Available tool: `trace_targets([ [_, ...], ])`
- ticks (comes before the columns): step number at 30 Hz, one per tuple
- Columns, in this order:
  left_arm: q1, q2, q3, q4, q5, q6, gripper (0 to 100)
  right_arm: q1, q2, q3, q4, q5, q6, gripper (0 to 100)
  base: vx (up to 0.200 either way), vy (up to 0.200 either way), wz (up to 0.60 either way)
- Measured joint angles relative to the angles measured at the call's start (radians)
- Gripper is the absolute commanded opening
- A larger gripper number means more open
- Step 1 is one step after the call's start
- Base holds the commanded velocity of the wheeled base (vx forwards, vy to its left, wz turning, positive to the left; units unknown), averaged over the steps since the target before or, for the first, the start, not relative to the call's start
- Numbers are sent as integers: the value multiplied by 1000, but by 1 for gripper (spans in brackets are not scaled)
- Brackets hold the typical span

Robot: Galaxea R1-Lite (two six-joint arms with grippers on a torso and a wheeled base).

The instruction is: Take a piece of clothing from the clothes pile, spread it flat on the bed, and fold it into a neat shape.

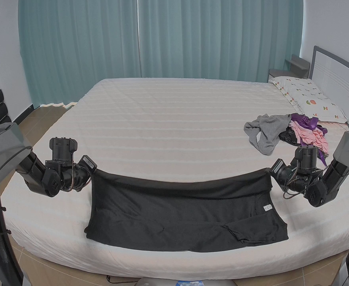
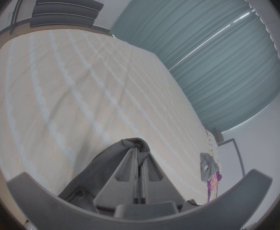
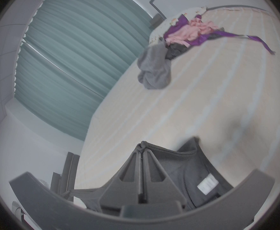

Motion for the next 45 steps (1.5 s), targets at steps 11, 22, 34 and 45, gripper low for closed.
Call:
trace_targets([
  [11,12,31,-65,-5,-4,-23,0,-2,9,-67,16,-21,0,0,0,0,0],
  [22,13,39,56,4,-38,121,0,3,8,57,14,-10,-39,0,0,0,0],
  [34,13,44,169,45,-39,243,0,1,22,209,5,13,-146,0,0,0,0],
  [45,5,62,177,66,-38,246,100,0,56,232,5,14,-157,100,0,0,0],
])
